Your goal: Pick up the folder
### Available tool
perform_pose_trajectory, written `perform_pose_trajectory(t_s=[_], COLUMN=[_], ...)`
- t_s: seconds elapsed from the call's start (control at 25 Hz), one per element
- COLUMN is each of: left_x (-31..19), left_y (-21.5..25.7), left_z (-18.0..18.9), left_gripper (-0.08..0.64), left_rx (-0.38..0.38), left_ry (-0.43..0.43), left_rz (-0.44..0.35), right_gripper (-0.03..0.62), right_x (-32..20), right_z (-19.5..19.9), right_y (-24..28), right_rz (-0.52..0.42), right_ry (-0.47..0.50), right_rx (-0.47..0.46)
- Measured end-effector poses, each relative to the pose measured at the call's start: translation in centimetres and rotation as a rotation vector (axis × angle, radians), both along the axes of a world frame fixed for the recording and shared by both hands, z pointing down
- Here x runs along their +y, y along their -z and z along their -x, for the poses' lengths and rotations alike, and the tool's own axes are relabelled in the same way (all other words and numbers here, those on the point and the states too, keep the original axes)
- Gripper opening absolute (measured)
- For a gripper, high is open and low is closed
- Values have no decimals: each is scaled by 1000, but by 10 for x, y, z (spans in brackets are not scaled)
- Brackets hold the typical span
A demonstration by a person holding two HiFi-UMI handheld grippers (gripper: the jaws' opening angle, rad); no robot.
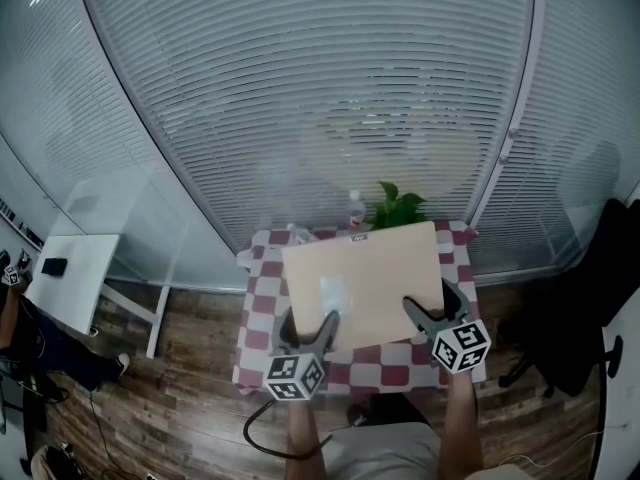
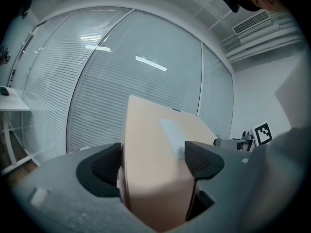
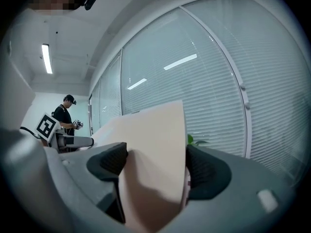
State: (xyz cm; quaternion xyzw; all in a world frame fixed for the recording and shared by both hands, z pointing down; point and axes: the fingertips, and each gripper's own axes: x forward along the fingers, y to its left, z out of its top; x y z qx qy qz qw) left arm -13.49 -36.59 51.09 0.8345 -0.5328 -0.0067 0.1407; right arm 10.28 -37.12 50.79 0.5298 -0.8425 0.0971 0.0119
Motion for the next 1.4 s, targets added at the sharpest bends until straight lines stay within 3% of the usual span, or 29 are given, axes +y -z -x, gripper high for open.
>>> perform_pose_trajectory(t_s=[0.6,1.2,1.4], left_x=[-4,1,3], left_y=[56,62,61], left_z=[-15,-11,-14], left_gripper=[399,399,399], left_rx=[-17,-39,-16], left_ry=[-16,4,-12], left_rz=[-142,-146,-147], right_gripper=[385,382,382], right_x=[1,3,8], right_z=[-17,-12,-17], right_y=[52,58,62], right_rz=[-134,-137,-144], right_ry=[-15,-5,-14], right_rx=[-35,-41,-30])
